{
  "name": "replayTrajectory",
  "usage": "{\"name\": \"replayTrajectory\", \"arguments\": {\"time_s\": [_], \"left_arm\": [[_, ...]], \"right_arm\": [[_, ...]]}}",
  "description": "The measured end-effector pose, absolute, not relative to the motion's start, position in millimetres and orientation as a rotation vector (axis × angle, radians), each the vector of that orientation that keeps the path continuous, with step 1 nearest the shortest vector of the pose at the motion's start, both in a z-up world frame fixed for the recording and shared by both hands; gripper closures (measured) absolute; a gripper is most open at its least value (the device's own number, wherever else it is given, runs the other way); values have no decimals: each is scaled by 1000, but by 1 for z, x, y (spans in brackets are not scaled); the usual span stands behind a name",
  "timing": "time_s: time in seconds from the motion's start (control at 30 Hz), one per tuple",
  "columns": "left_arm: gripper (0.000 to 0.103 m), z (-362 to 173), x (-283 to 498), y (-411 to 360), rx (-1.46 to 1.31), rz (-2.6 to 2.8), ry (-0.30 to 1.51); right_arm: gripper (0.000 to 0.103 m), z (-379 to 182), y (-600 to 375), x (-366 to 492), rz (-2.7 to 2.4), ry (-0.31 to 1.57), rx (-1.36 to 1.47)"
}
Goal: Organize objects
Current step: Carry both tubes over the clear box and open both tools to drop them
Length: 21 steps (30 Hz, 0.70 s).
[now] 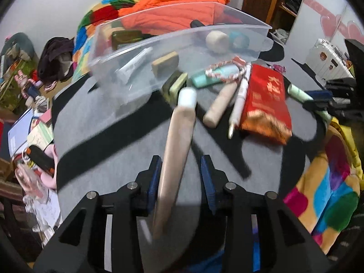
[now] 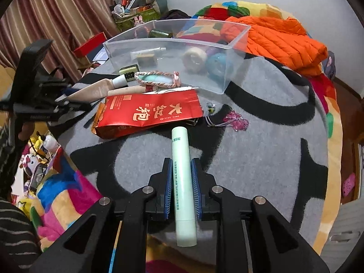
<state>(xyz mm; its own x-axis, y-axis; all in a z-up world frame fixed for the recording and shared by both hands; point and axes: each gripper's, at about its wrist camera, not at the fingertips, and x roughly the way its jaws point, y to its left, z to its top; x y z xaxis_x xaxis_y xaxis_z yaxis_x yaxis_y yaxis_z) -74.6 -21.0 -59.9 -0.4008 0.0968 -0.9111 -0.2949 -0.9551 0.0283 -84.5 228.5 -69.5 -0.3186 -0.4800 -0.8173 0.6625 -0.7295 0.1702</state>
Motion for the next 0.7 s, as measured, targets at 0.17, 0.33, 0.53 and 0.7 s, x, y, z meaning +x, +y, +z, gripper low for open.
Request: {"name": "replayTrajectory", "arguments": {"time_s": [0.17, 0.33, 0.53, 0.7], "left_arm": [[67, -66, -105, -13, -1600, 2370, 286], [84, -67, -114, -8, -1578, 2379, 266], [84, -65, -88, -2, -1518, 2472, 331], [84, -51, -65, -7, -1454, 2564, 292]], "right_arm": [[87, -71, 229, -83, -2109, 243, 1176], [89, -71, 234, -85, -2124, 184, 1169], [89, -61, 237, -81, -2145, 146, 1118], [89, -41, 238, -84, -2169, 90, 1046]]}}
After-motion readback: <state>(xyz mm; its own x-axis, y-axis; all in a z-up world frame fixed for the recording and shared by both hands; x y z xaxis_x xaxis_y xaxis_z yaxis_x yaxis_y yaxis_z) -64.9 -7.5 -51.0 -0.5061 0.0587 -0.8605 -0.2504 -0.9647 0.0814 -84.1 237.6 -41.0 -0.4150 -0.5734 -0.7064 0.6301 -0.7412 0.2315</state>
